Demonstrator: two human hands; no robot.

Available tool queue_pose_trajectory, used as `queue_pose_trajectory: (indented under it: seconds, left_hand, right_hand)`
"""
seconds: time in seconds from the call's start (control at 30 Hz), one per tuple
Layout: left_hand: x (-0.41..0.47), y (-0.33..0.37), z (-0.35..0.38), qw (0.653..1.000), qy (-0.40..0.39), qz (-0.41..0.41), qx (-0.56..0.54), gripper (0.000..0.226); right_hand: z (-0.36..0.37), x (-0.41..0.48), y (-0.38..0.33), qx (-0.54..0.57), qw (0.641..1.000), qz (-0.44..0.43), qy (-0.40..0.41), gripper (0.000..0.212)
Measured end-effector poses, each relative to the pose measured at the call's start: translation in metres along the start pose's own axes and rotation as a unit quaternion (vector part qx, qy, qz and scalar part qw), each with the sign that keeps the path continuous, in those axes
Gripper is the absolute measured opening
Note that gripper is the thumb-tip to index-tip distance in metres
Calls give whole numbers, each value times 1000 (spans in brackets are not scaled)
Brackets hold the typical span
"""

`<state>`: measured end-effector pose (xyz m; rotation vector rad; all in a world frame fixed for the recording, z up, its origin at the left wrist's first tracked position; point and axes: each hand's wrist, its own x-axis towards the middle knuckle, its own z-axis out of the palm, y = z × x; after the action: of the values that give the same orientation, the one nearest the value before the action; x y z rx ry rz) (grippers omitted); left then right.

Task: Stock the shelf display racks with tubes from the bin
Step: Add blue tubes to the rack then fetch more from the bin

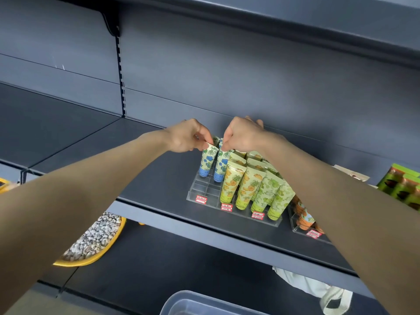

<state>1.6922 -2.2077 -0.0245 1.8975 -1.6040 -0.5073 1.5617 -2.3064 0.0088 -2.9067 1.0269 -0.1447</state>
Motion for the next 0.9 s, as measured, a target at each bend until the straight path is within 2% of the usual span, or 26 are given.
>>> queue_pose_trajectory:
  seconds: [0.5,0.63,0.73,0.9]
  left_hand:
    - [-7,6,-5,999,6,-18,32,14]
    - [-19,20,-14,996,48,-27,70,22]
    - [-32,38,-21,991,72,-17,115,26]
    - [-70,76,-12,988,54,5,147,22]
  right_hand:
    - [-4,1,1,9,1000,0,-10,15]
    - [-16,-7,2,41,999,8,4,5]
    - [-28,-23,0,54,998,6,25,10]
    - [-44,-78,4,102,994,-12,42,16]
